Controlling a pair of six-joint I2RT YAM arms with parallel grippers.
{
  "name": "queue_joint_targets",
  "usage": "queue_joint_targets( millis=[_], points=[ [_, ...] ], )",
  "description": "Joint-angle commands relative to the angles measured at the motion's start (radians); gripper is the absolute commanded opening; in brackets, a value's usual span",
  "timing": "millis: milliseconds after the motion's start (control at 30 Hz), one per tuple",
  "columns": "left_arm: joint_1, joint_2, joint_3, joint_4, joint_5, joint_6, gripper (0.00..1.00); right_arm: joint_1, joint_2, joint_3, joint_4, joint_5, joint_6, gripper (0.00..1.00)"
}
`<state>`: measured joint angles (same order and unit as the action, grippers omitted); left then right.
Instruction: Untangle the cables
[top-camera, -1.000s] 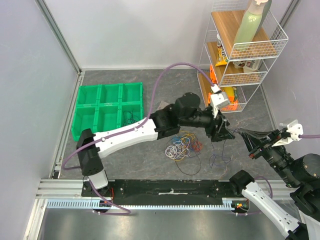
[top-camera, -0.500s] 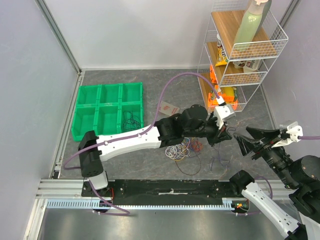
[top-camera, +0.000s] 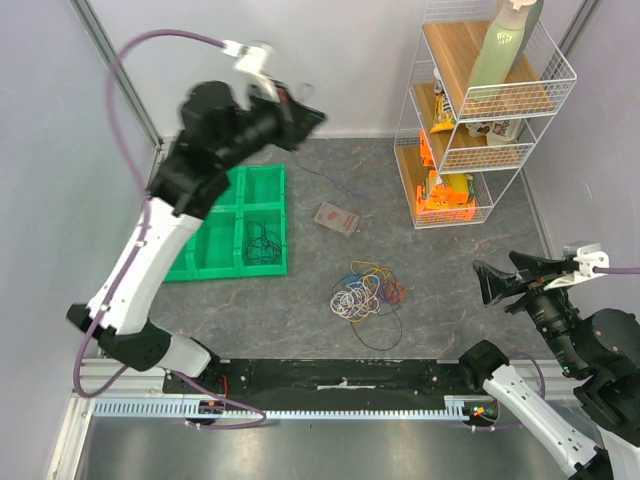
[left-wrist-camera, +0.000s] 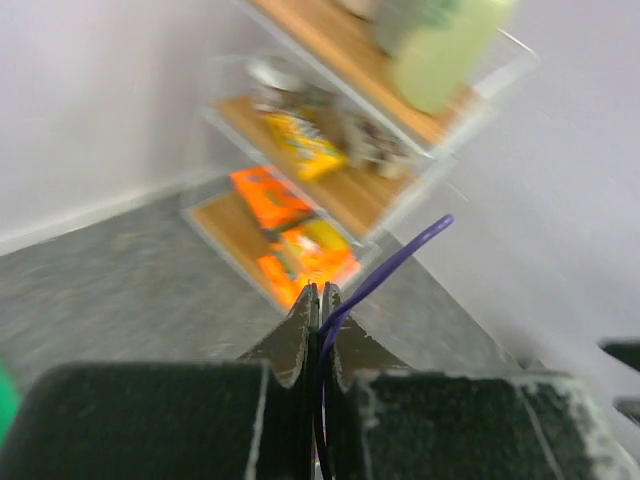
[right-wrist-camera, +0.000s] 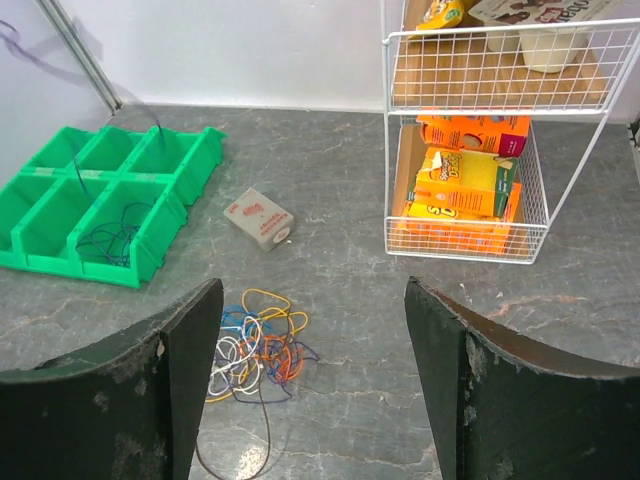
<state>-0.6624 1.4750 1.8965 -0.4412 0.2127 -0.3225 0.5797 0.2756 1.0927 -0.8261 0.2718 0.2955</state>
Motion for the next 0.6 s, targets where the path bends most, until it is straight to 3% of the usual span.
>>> queue_joint_targets(
  millis=[0, 133, 233, 433, 567],
  points=[
    [0.223, -0.057, 0.032, -0.218, -0.029, -0.102, 0.02, 0.000, -0.001, -0.022, 0.035, 0.020, 0.001, 0.81],
    [0.348, -0.059, -0.045, -0.228, -0.022, -0.139, 0.02, 0.000, 0.005, -0.024, 0.035, 0.014, 0.001, 0.80],
    [0.400, -0.061, -0.195, -0.179, 0.011, -0.193, 0.02, 0.000, 0.002, -0.024, 0.033, 0.015, 0.001, 0.81],
    [0.451, -0.074, -0.440, -0.058, -0.007, -0.271, 0.02, 0.000, -0.004, -0.034, 0.027, 0.021, 0.001, 0.81],
    [0.465, -0.073, -0.468, -0.042, -0.013, -0.270, 0.02, 0.000, 0.005, -0.037, 0.027, 0.018, -0.002, 0.81]
  ],
)
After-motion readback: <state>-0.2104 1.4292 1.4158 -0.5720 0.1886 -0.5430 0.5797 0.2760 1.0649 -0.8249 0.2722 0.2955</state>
